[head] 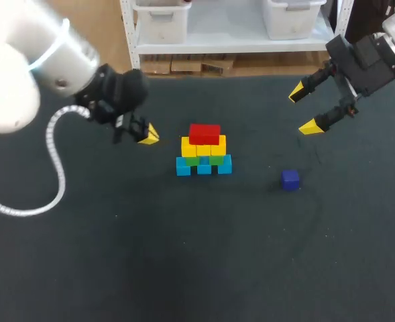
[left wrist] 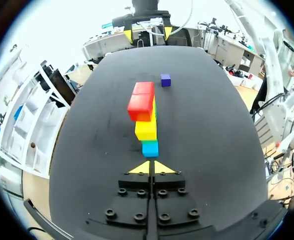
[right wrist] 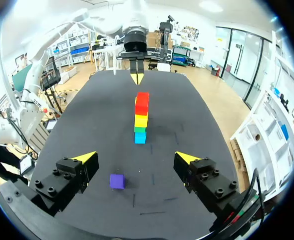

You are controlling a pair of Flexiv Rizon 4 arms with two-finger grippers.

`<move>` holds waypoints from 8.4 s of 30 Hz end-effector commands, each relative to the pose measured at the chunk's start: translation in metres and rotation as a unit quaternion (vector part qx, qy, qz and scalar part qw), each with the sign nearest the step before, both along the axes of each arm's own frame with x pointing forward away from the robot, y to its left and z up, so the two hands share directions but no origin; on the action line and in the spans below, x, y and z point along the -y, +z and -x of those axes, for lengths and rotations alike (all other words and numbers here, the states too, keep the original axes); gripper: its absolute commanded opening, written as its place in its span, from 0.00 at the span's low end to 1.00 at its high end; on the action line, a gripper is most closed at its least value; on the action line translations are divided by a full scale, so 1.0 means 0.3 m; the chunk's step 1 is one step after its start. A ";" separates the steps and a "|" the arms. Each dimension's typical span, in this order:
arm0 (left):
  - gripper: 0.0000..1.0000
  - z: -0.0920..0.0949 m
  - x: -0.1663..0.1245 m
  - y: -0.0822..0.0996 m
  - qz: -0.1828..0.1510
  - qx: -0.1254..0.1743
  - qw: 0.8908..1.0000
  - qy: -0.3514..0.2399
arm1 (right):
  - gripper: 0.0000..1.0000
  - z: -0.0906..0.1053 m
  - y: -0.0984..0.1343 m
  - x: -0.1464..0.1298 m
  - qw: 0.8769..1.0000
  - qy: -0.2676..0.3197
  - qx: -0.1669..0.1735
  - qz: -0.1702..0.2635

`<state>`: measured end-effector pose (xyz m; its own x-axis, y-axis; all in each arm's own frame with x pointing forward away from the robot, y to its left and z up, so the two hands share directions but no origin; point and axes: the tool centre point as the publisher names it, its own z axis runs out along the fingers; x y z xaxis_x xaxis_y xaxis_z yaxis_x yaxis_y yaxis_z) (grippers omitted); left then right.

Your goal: Place the blue cubes, place green cubes on the blue cubes, place the yellow cubes on the green cubes, then place the red cubes on the yellow cubes, and place purple cube on the red cubes.

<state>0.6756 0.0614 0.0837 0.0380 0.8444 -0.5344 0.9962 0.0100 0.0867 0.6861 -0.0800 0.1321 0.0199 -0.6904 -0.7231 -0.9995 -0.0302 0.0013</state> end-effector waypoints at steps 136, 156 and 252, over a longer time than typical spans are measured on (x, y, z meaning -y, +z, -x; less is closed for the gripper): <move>1.00 0.079 -0.237 0.062 0.117 0.024 0.988 -0.100 | 0.00 -0.073 0.054 -0.358 0.996 -0.086 0.009 0.002; 1.00 0.079 -0.237 0.062 0.117 0.024 0.988 -0.100 | 0.00 -0.060 0.003 -0.541 0.999 -0.045 -0.012 0.015; 1.00 0.079 -0.237 0.062 0.117 0.024 0.988 -0.100 | 0.47 -0.031 -0.071 -0.579 0.998 -0.047 -0.035 0.019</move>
